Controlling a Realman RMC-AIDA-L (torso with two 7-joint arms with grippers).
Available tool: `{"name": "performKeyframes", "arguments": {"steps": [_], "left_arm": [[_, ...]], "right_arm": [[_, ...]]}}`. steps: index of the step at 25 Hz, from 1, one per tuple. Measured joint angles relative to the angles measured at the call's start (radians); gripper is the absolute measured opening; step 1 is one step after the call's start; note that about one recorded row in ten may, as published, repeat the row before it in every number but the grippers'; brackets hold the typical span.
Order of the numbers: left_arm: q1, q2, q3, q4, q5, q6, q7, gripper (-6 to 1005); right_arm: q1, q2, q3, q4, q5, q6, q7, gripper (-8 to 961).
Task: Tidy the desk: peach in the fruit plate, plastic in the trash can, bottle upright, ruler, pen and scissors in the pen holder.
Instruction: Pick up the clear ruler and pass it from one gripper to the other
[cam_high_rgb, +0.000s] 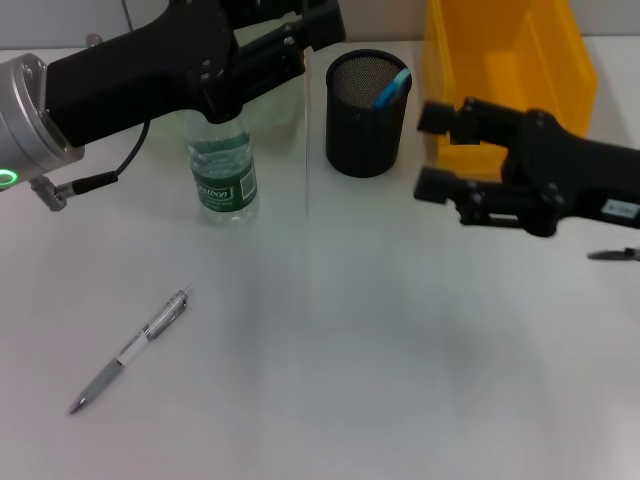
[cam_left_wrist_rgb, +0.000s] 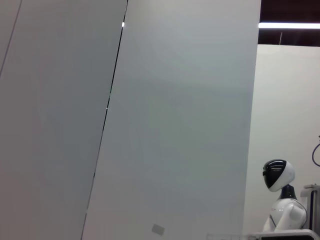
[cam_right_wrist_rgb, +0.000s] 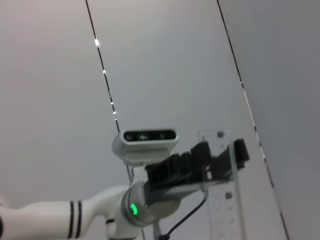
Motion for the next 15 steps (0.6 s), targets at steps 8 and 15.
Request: {"name": "performKeyframes", "arguments": {"steps": [8,15], "left_arm": [[0.002,-0.002,0.003,-0.042,0.0,0.003,0.022,387],[0.003,-0.002,0.004,-0.052,0.0,0.023,0.041,387]], "right_arm": [[0.04,0.036,0.005,-0.023,-0.007,0.077,0.027,825],[0.085,0.05,-0.012,-0.015,-0.024,0.124,0.054,825]]}}
